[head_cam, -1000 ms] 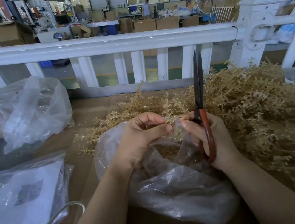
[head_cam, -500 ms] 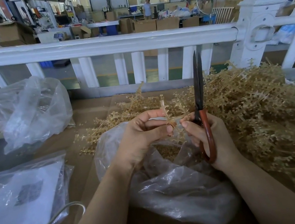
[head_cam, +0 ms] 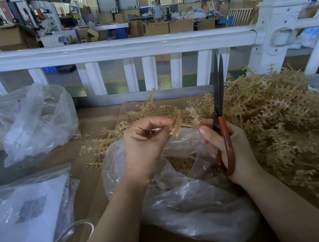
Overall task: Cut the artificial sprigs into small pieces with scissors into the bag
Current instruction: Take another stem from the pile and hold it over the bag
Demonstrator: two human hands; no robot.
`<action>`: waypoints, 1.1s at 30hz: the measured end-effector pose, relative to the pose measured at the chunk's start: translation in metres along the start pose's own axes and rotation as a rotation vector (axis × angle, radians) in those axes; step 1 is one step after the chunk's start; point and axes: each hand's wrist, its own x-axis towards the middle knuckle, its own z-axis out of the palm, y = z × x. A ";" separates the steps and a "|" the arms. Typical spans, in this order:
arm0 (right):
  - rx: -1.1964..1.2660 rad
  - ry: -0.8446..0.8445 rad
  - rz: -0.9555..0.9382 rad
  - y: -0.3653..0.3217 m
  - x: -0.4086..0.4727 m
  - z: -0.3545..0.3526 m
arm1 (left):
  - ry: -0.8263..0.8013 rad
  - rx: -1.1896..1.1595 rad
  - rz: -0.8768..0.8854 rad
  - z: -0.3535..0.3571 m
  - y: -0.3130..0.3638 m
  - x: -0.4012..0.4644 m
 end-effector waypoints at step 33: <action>-0.155 -0.074 0.060 -0.013 -0.005 0.009 | 0.052 0.364 0.213 0.007 0.000 -0.004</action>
